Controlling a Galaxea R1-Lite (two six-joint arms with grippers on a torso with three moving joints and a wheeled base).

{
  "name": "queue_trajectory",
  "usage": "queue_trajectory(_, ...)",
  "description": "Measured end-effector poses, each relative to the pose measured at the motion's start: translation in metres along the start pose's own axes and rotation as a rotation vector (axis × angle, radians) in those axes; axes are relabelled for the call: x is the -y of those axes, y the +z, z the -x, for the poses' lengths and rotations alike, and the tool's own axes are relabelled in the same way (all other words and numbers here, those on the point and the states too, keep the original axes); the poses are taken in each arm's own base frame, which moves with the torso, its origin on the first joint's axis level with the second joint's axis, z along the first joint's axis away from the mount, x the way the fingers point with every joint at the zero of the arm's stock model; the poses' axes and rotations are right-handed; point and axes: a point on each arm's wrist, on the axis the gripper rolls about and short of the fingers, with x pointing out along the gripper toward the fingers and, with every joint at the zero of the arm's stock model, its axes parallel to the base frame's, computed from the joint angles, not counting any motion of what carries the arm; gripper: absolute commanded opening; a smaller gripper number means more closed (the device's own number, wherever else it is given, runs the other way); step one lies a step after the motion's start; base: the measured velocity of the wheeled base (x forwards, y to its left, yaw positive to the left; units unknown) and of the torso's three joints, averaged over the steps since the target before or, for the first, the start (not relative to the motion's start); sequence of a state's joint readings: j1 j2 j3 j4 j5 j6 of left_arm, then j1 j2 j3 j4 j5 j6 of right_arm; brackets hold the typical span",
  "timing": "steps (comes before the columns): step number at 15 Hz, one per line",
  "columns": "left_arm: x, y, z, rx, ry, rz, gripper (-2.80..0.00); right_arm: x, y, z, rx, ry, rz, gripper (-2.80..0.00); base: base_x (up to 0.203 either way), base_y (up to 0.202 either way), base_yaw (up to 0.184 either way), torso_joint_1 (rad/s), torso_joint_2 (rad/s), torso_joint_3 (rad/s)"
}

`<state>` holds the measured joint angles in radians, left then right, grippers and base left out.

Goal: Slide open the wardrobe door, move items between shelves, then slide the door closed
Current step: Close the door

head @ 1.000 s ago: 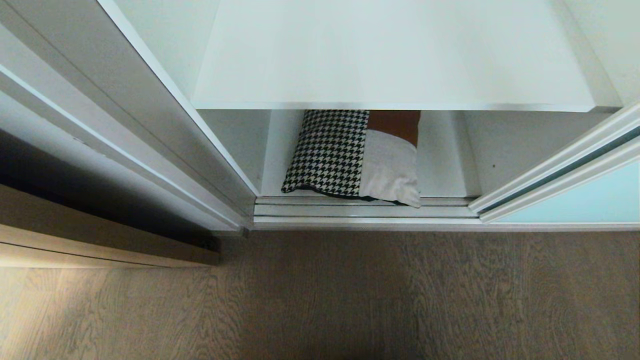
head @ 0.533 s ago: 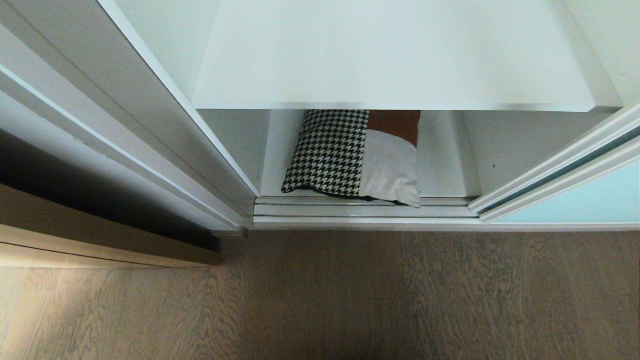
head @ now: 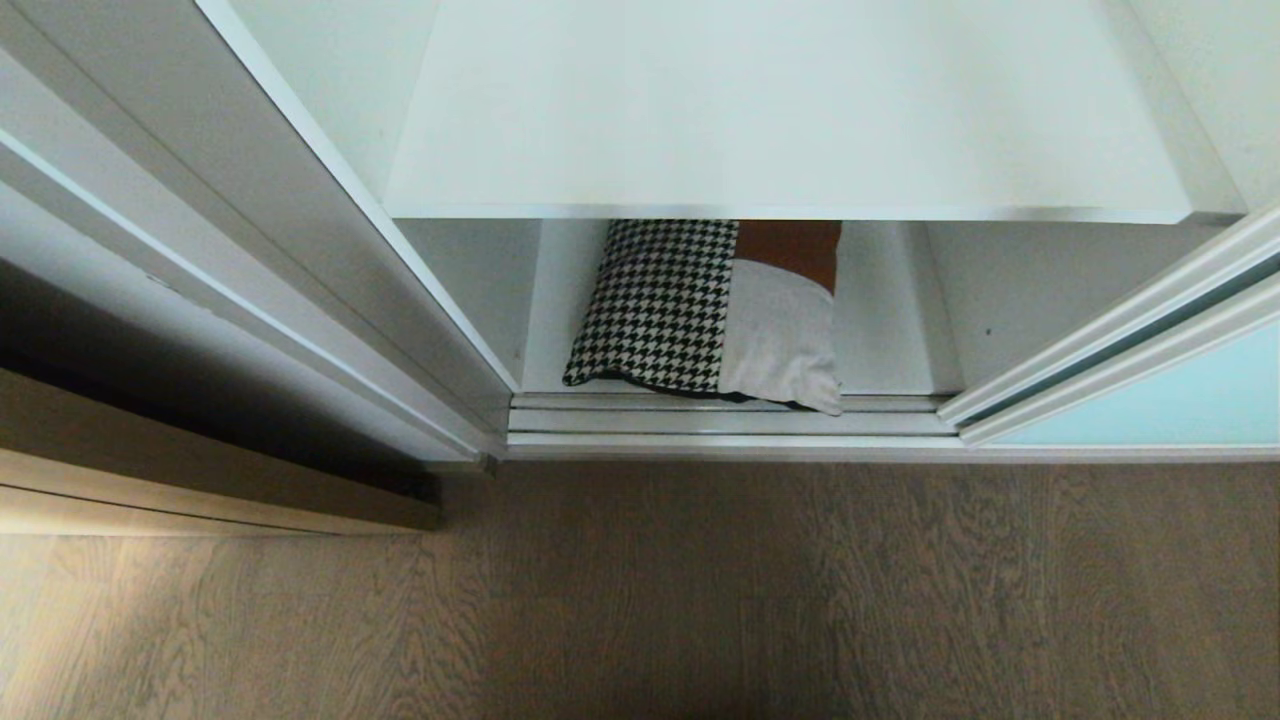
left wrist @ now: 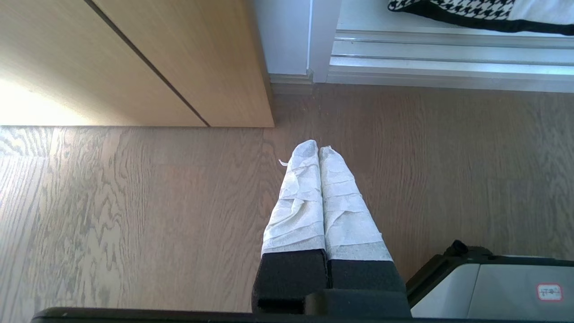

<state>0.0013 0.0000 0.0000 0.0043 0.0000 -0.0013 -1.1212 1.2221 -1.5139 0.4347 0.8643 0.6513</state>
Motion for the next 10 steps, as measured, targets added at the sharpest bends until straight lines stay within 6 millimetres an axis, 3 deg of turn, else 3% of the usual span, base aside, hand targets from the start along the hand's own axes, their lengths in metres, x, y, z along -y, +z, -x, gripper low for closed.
queue_trajectory(4, 0.0, 0.0, 0.0, 0.0, 0.0, 0.0, -2.8, -0.004, -0.01, -0.008, -0.05, 0.027, -0.009, -2.8, 0.0, 0.0, 0.0, 0.0, 0.0, 0.0)
queue_trajectory(10, 0.0, 0.0, 0.0, 0.0, 0.0, 0.0, -2.8, 0.006, 0.001, -0.023, -0.028, 0.042, -0.018, -2.8, 0.0, 0.0, 0.0, 0.0, 0.0, 0.0)
